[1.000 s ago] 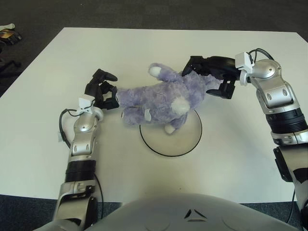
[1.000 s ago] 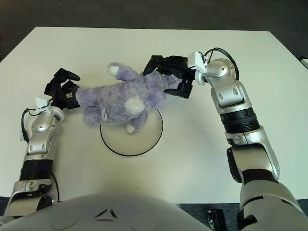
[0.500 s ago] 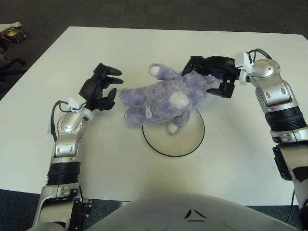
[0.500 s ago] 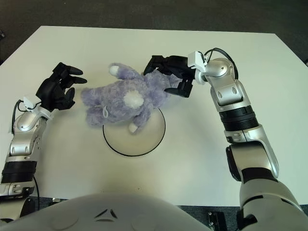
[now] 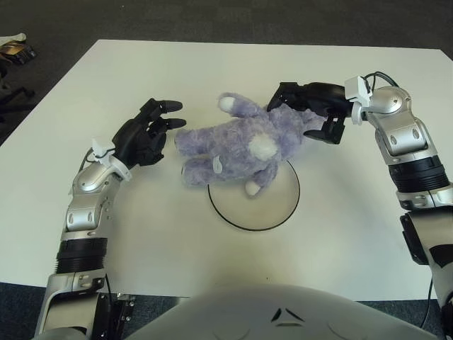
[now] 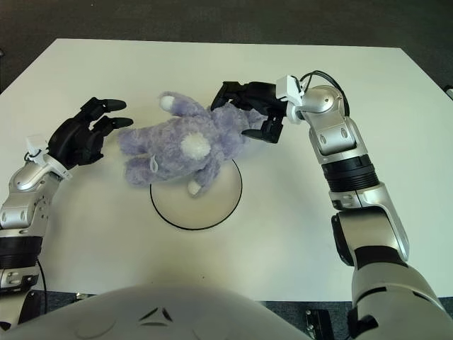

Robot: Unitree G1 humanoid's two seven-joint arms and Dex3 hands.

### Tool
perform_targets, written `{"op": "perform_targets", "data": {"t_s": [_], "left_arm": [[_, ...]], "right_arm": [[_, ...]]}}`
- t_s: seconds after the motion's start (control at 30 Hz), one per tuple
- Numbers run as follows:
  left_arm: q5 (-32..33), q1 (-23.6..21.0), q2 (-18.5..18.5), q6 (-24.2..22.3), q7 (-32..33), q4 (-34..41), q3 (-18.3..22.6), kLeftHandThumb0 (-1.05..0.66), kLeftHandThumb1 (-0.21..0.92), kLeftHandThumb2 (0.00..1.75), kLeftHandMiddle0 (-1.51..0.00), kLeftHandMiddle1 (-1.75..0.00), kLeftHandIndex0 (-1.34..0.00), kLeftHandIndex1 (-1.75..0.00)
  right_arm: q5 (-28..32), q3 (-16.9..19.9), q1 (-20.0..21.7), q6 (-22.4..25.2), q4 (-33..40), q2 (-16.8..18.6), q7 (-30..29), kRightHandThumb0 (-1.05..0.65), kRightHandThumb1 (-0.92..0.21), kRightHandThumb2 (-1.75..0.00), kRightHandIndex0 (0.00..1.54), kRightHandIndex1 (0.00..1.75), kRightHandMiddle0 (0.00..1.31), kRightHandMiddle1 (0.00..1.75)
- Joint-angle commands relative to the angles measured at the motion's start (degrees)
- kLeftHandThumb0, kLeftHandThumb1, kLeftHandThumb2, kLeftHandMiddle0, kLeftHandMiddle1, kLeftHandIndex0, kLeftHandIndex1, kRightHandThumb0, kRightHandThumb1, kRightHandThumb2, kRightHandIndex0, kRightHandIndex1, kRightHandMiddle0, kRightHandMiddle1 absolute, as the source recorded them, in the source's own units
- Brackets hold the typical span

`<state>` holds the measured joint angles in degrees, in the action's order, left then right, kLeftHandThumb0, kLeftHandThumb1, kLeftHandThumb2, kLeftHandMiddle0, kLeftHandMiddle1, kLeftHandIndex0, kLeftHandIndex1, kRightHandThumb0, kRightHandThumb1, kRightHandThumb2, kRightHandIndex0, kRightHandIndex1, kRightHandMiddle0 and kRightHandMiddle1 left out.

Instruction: Put the doll into the plate.

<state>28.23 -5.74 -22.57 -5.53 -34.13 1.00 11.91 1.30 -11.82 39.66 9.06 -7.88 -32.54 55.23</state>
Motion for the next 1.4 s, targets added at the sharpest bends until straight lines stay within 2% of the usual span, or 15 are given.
{"op": "perform_targets", "data": {"t_s": [0.0,0.1,0.4,0.6,0.83,1.0,1.13,1.3,1.37], "left_arm": [[5.84,-1.31,0.48,-5.08,-1.33,0.06,2.24,-0.88,0.86,0.44,-0.03,-0.89,0.0,-0.83],[8.18,-1.72,0.07,-7.7,-1.97,-0.12,2.84,-0.9,0.9,0.41,-0.02,-0.88,0.0,-0.8],[9.48,-3.1,-1.21,-10.57,-5.01,-1.56,3.15,-0.95,0.92,0.58,-0.02,-0.84,0.0,-0.72],[8.3,-4.06,-2.35,-12.06,-6.75,-2.15,2.1,-0.95,0.92,0.49,0.0,-0.69,0.0,-0.59],[5.27,-4.05,-2.52,-12.86,-5.32,2.02,-0.67,-0.9,0.92,0.5,-0.05,-0.67,0.0,-0.7],[1.47,-4.09,-3.09,-10.15,-5.65,2.9,-1.87,-0.84,0.92,0.51,-0.1,-0.72,0.0,-0.83],[-0.61,-4.36,-3.35,-9.06,-5.92,3.08,-2.65,-0.82,0.92,0.52,-0.12,-0.74,0.0,-0.87],[-4.38,-4.67,-4.43,-6.45,-6.67,2.97,-4.39,-0.85,0.92,0.58,-0.08,-0.73,0.0,-0.79],[-6.19,-4.71,-4.92,-5.18,-6.93,2.99,-5.24,-0.88,0.92,0.6,-0.03,-0.65,0.0,-0.67]], "right_arm": [[-0.36,-0.51,0.57,0.37,-0.33,-0.09,0.57,0.16,-0.06,-1.48,0.0,0.67,0.0,1.22],[-0.61,-0.59,0.51,0.12,-0.29,-0.13,0.41,0.15,-0.06,-1.47,0.0,0.67,0.0,1.21],[-1.22,-0.79,0.62,-2.91,-1.44,-0.35,0.72,0.07,-0.07,-1.43,0.0,0.74,0.0,1.23],[-0.86,-0.52,0.69,-2.43,-1.36,-0.59,1.08,0.13,-0.07,-1.45,0.0,0.71,0.0,1.21],[-0.56,-0.12,0.67,-1.96,-1.23,-0.56,1.05,0.13,-0.06,-1.45,0.0,0.68,0.0,1.17],[-0.63,0.0,0.65,-2.16,-1.08,-0.81,1.1,0.12,-0.06,-1.45,0.0,0.69,0.0,1.18],[-0.64,0.09,0.63,-2.1,-1.08,-0.8,0.98,0.12,-0.06,-1.45,0.0,0.71,0.0,1.18],[-0.73,0.03,0.67,-1.74,-0.89,-0.92,1.04,0.11,-0.06,-1.44,0.0,0.69,0.0,1.18],[-0.6,0.03,0.71,-1.52,-0.8,-0.97,1.2,0.13,-0.06,-1.45,0.0,0.67,0.0,1.17]]}}
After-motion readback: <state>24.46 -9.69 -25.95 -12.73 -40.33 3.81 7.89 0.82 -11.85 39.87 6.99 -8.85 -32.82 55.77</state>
